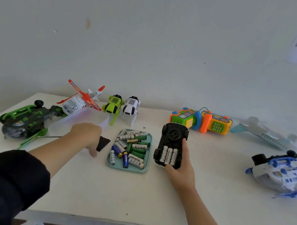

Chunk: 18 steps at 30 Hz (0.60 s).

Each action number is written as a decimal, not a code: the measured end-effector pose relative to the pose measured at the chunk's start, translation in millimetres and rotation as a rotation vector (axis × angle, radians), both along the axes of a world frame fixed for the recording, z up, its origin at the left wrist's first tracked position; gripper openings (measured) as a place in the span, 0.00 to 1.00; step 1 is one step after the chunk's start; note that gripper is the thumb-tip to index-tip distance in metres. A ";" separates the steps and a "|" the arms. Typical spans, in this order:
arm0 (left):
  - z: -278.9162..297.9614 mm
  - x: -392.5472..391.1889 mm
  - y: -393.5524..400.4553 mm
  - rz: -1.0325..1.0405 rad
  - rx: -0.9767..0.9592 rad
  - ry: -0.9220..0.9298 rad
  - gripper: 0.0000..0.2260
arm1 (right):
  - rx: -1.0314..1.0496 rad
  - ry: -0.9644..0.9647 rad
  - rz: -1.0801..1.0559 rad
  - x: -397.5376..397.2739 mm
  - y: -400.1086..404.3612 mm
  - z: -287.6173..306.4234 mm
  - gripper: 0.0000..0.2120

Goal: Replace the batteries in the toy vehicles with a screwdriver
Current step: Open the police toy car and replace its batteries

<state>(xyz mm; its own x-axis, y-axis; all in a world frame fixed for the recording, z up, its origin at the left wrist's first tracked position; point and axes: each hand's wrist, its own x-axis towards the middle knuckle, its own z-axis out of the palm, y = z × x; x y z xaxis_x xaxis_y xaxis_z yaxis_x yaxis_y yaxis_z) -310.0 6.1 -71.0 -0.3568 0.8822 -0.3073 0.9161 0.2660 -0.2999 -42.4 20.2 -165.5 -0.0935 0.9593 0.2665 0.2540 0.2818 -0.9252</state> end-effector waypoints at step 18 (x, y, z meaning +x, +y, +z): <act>40.9 86.8 -0.5 -0.344 0.550 -0.519 0.18 | -0.006 -0.061 -0.005 3.0 5.4 -1.3 0.46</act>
